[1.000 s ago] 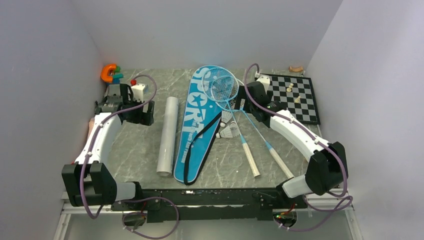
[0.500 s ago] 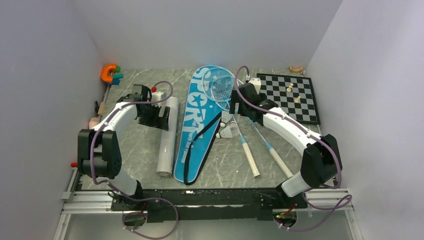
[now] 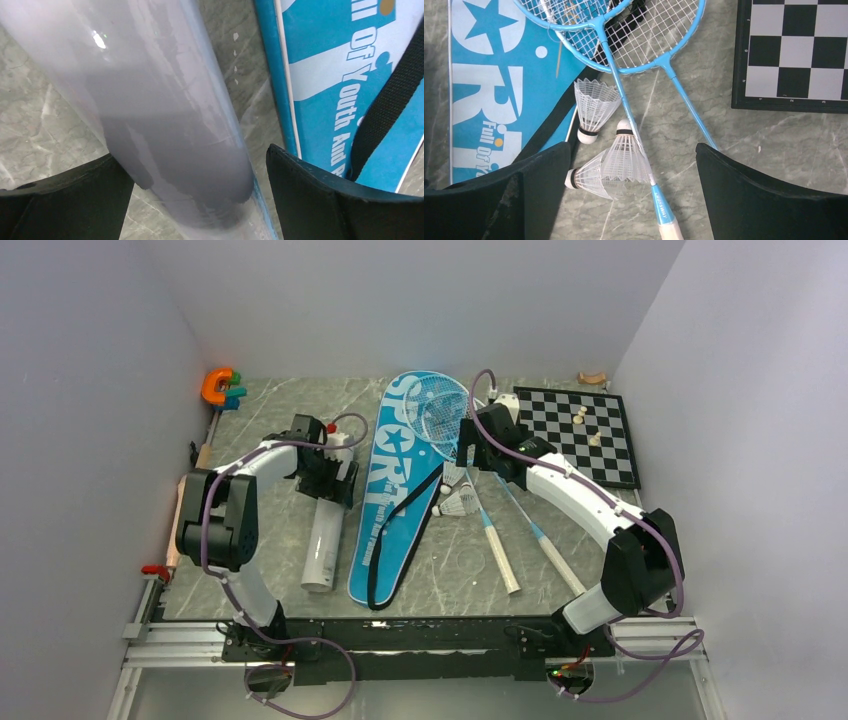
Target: Pack up the badminton gear
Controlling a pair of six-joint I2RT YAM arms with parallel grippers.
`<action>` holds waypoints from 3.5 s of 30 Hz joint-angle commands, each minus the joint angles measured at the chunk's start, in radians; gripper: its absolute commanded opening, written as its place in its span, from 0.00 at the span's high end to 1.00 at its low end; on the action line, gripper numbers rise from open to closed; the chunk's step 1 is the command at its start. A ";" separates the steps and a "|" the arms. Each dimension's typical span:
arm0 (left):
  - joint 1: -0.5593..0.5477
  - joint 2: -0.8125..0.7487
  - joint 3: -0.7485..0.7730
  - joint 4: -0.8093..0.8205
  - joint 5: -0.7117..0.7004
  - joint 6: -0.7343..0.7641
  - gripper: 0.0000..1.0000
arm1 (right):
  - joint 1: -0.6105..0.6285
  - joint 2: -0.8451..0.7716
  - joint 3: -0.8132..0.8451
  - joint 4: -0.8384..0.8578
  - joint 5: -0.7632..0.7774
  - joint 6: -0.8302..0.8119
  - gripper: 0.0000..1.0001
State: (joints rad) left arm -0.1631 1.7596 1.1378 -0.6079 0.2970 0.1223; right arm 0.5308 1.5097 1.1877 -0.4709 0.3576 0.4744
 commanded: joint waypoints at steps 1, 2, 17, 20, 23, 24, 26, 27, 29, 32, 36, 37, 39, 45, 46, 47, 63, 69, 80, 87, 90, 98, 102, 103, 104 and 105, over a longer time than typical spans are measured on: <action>-0.012 0.002 0.013 0.014 -0.029 0.047 0.00 | 0.003 0.002 0.045 0.009 -0.024 -0.012 0.00; -0.013 -0.005 0.006 0.014 -0.041 0.056 0.01 | 0.004 0.002 0.045 0.011 -0.029 -0.013 0.00; -0.019 -0.157 -0.131 -0.119 -0.189 0.333 0.29 | -0.011 -0.016 -0.002 0.066 -0.072 -0.024 0.00; -0.019 -0.219 -0.197 -0.121 -0.212 0.363 0.33 | -0.027 -0.009 -0.007 0.085 -0.101 -0.022 0.00; -0.019 -0.286 -0.254 -0.145 -0.203 0.396 0.35 | -0.040 0.016 0.008 0.096 -0.117 -0.023 0.00; -0.019 -0.310 -0.268 -0.152 -0.202 0.406 0.36 | -0.046 0.027 0.019 0.097 -0.121 -0.025 0.00; -0.019 -0.370 -0.292 -0.170 -0.193 0.433 0.38 | -0.063 0.052 0.042 0.094 -0.138 -0.025 0.00; -0.019 -0.393 -0.302 -0.183 -0.190 0.447 0.38 | -0.071 0.066 0.054 0.094 -0.149 -0.024 0.00; -0.019 -0.437 -0.313 -0.208 -0.185 0.473 0.39 | -0.091 0.098 0.079 0.089 -0.164 -0.022 0.00; -0.019 -0.498 -0.324 -0.245 -0.170 0.501 0.40 | -0.126 0.145 0.118 0.079 -0.179 -0.013 0.00; -0.021 -0.557 -0.341 -0.270 -0.123 0.529 0.39 | -0.176 0.216 0.172 0.087 -0.236 -0.001 0.00; -0.022 -0.565 -0.343 -0.272 -0.102 0.533 0.39 | -0.179 0.231 0.190 0.093 -0.250 -0.005 0.00; -0.037 -0.569 -0.348 -0.278 -0.071 0.547 0.39 | -0.179 0.266 0.215 0.103 -0.296 -0.016 0.01; -0.144 -0.552 -0.352 -0.271 -0.058 0.550 0.37 | -0.171 0.334 0.225 0.150 -0.475 -0.052 0.05; -0.166 -0.548 -0.350 -0.264 -0.059 0.547 0.37 | -0.170 0.344 0.225 0.156 -0.499 -0.057 0.06; -0.187 -0.545 -0.347 -0.262 -0.058 0.546 0.37 | -0.170 0.355 0.226 0.162 -0.516 -0.061 0.07; -0.294 -0.568 -0.292 -0.325 -0.025 0.574 0.35 | -0.146 0.428 0.206 0.189 -0.588 -0.112 0.37; -0.295 -0.578 -0.304 -0.328 -0.050 0.551 0.35 | -0.143 0.383 0.146 0.202 -0.580 -0.118 0.46; -0.303 -0.593 -0.302 -0.327 -0.070 0.517 0.35 | -0.141 0.257 0.095 0.188 -0.515 -0.122 0.36; -0.307 -0.612 -0.314 -0.329 -0.073 0.507 0.35 | -0.125 0.241 0.081 0.209 -0.564 -0.154 0.33; -0.309 -0.621 -0.321 -0.332 -0.072 0.504 0.35 | -0.117 0.284 0.105 0.205 -0.603 -0.178 0.33; -0.319 -0.624 -0.310 -0.345 -0.087 0.504 0.35 | -0.083 0.372 0.138 0.222 -0.637 -0.214 0.36; -0.324 -0.626 -0.306 -0.347 -0.091 0.501 0.35 | -0.077 0.347 0.113 0.231 -0.637 -0.216 0.47; -0.324 -0.626 -0.307 -0.344 -0.093 0.500 0.35 | -0.077 0.340 0.106 0.229 -0.637 -0.217 0.51; -0.324 -0.626 -0.310 -0.342 -0.093 0.499 0.35 | -0.077 0.331 0.099 0.229 -0.635 -0.217 0.57; -0.325 -0.626 -0.313 -0.341 -0.095 0.496 0.35 | -0.078 0.321 0.090 0.231 -0.634 -0.216 0.62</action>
State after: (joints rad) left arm -0.4816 1.1542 0.8070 -0.9413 0.2096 0.6327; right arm 0.4553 1.8912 1.2842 -0.2783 -0.2626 0.2741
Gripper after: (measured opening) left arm 0.675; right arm 0.455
